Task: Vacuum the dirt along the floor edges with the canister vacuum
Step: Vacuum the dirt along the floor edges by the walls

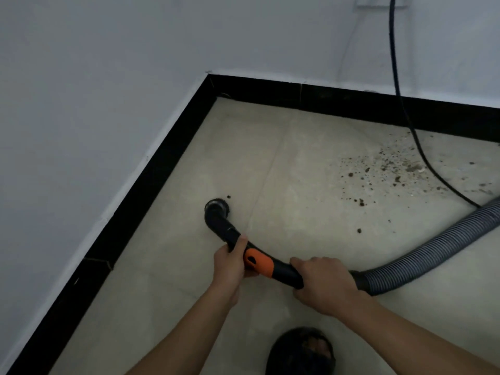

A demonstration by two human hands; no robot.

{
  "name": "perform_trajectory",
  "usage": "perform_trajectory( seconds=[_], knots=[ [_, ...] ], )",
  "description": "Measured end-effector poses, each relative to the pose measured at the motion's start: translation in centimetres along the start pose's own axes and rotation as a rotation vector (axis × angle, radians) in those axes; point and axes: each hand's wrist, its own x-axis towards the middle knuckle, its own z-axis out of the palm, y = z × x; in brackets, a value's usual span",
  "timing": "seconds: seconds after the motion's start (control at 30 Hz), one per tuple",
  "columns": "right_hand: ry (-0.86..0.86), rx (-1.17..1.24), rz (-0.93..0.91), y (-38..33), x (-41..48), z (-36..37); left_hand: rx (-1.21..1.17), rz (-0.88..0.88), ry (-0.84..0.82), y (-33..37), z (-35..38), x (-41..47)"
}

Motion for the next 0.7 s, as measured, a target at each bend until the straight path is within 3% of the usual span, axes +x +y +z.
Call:
perform_trajectory(
  seconds=[0.17,0.4,0.53,0.7],
  knots=[
    [0.126,0.077,0.15,0.0,2.5,-1.7,0.131,0.036,-0.113,4.8,2.9,4.6],
    [0.206,0.205,0.427,7.0,4.2,-5.0,0.321,0.115,-0.354,10.7,15.1,7.8],
    [0.229,0.168,0.476,11.5,7.3,-8.7,0.328,0.139,-0.356,14.1,20.7,9.8],
    [0.223,0.089,0.451,13.6,12.0,-12.0,0.275,0.133,-0.285,17.8,22.5,13.0]
  ],
)
